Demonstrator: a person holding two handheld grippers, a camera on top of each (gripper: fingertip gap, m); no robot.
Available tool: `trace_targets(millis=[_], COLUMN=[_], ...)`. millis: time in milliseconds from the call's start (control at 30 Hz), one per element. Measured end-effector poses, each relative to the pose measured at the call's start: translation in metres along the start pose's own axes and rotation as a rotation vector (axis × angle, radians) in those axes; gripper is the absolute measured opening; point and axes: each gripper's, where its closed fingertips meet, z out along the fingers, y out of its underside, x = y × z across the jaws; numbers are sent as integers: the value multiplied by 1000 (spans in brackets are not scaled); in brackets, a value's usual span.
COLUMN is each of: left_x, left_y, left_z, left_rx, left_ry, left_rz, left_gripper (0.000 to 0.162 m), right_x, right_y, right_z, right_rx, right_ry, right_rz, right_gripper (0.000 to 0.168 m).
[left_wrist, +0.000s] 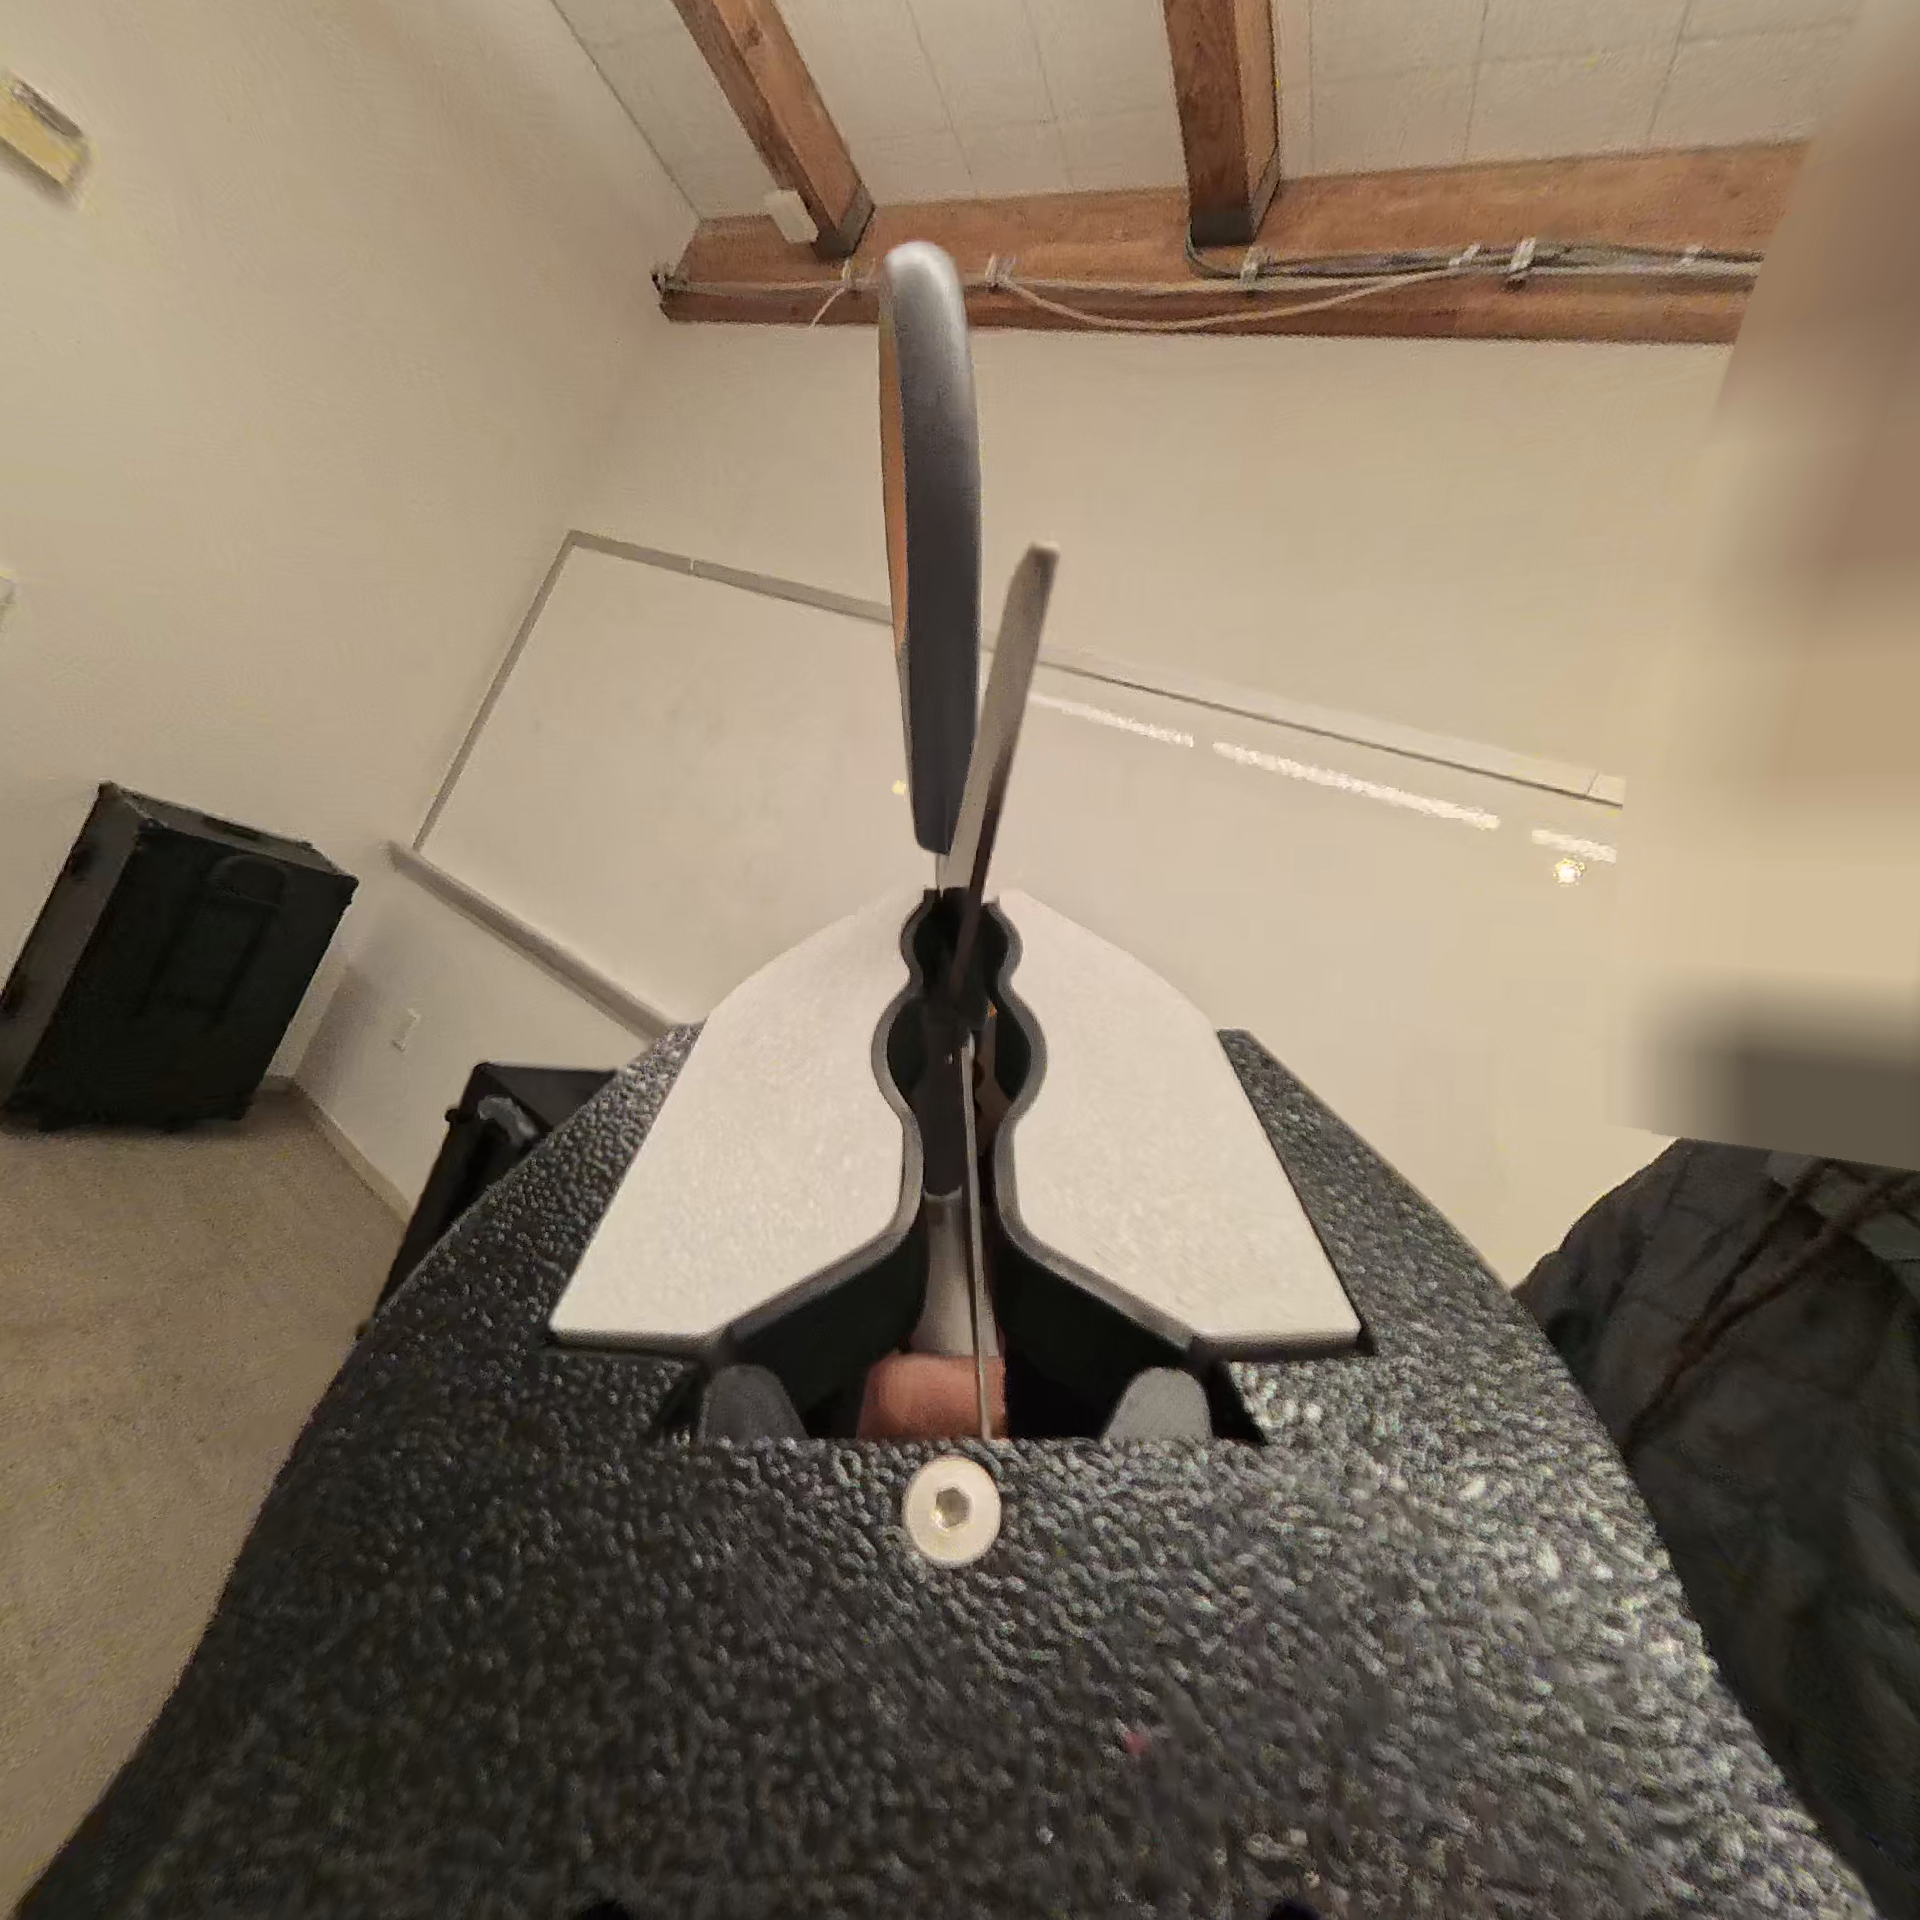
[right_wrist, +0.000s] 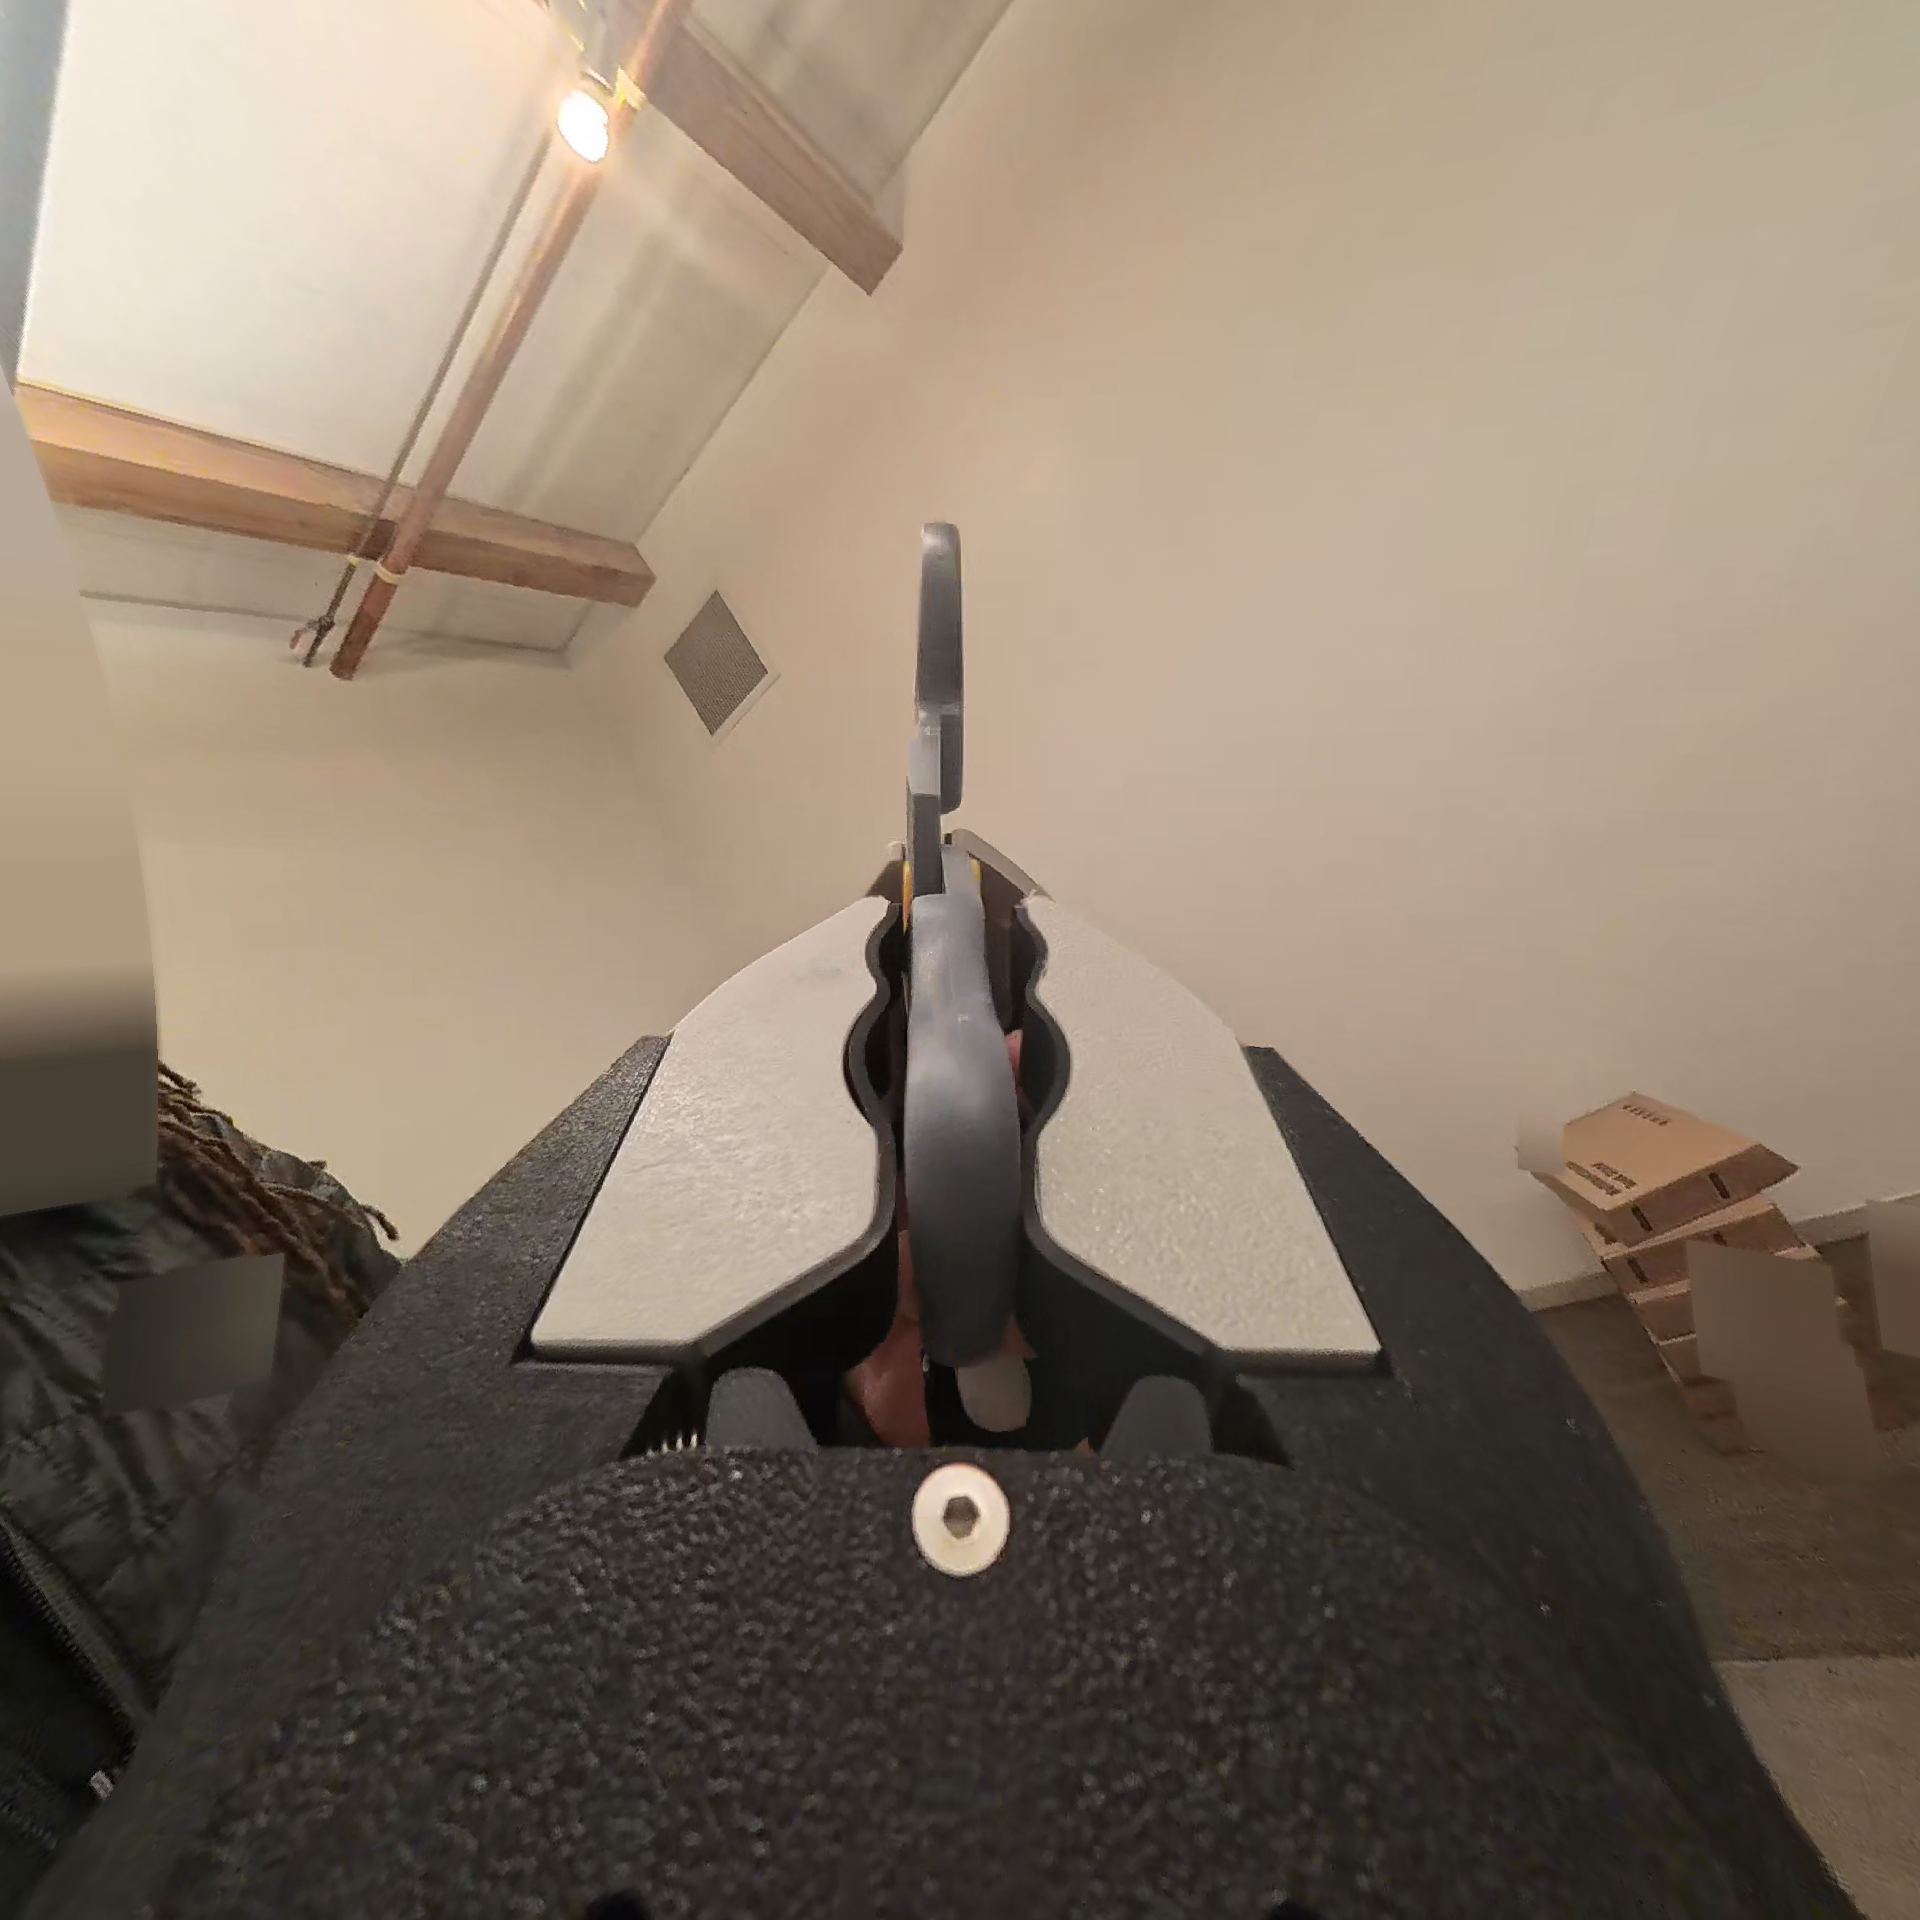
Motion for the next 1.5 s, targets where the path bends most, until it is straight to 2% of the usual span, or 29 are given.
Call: trace_targets(millis=[133, 367, 633, 767, 833, 900, 1000, 1100, 1167, 1367, 1500], left_x=[3, -3, -10, -35, -55, -60, -71, -71, -73, -61, -66], left_y=[-12, -19, -15, -11, -8, -9, -9, -7, -9, -11, -16], left_z=[-10, -20, -22, -28, -37, -43, -53, -54, -57, -47, -53], left_rx=[54, 81, 60, -14, -92, -120, -163, -209, -253, -421, -583], left_ry=[1, -16, -85, -285, -450, -501, -617, -647, -716, -655, -593], left_rz=[23, 15, 55, 143, 218, 249, 274, 292, 391, 520, 550], left_gripper=[6, 6, 8, 21, 28, 33, 31, 29, 26, 26, 35], right_x=[-1, 0, 5, 20, 30, 39, 47, 52, 53, 51, 49], right_y=[17, 21, 23, 15, 9, 5, 3, 7, 12, 22, 29], right_z=[8, 18, 18, 12, 6, 0, -8, -12, -13, -16, -20], right_rx=[-74, -76, -116, -144, -157, -197, -263, -318, -343, -366, -406], right_ry=[10, -5, 13, 112, 192, 280, 385, 439, 457, 441, 382], right_rz=[-47, -53, -115, -187, -249, -361, -534, -653, -701, -743, -730], right_gripper=[31, 15, 14, 14, 14, 14, 14, 14, 14, 14, 14])
